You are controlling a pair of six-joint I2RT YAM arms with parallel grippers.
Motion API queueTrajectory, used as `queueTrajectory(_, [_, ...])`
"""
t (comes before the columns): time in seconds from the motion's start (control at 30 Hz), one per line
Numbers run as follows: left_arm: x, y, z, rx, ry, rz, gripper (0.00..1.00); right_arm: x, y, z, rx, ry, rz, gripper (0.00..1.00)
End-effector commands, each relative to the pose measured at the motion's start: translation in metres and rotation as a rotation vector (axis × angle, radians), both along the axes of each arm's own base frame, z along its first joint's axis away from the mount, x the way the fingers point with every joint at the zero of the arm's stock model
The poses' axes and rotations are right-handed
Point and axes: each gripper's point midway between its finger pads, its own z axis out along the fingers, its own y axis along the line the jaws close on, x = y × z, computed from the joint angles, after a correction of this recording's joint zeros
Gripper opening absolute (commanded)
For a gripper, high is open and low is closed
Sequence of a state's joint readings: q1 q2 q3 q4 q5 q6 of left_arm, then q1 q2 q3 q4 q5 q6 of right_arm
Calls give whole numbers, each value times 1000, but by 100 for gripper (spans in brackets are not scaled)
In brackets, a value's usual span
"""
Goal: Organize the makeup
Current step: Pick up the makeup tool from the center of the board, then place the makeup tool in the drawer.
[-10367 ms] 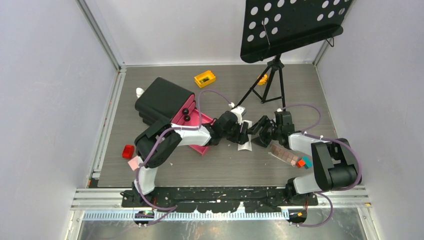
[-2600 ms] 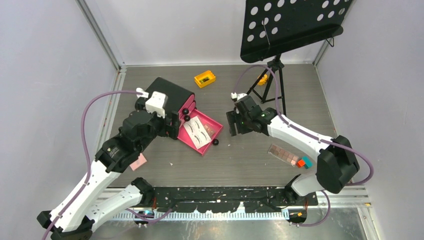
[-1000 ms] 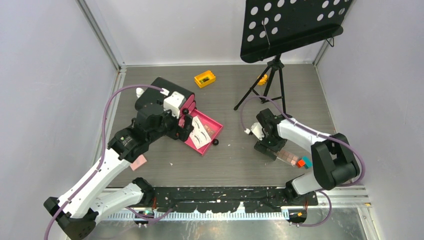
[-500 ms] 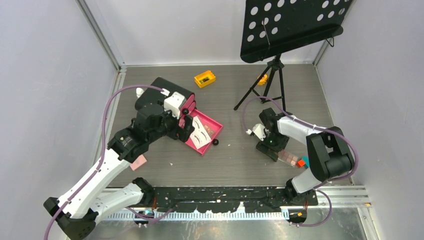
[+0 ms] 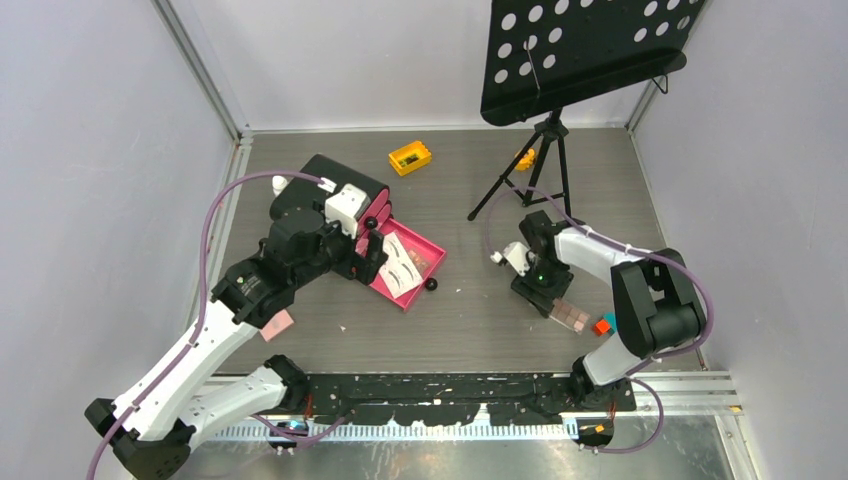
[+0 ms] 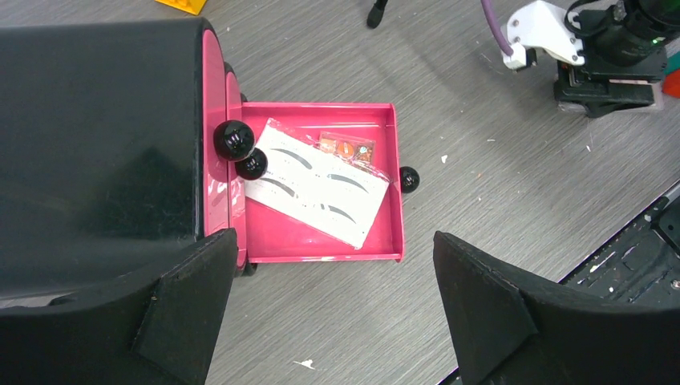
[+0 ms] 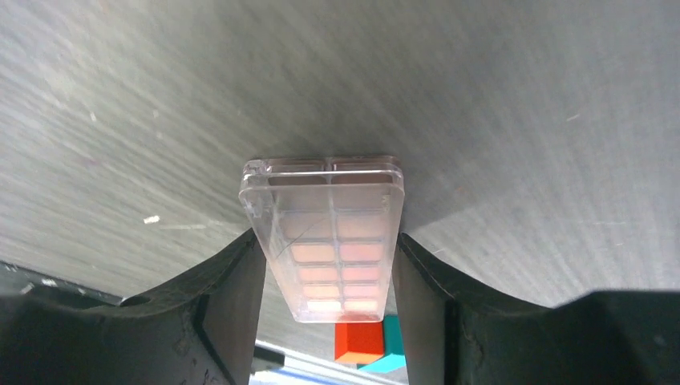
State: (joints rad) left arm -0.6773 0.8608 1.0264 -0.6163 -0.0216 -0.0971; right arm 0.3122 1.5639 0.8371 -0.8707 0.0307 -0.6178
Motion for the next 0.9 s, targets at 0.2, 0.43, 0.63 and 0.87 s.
queueTrajectory(0.2, [6,9,31,-50,-88,58,94,61,84,40,277,-287,-1,17])
queueTrajectory(0.43, [4,22,35,-47,-105,108,94,76,139,80,488,-364,-15,12])
queueTrajectory(0.63, [2,33,38,-40,-121,147,93,93,212,123,704,-480,10,11])
queueTrajectory(0.87, [-1,41,41,-39,-133,174,93,100,315,163,944,-514,27,11])
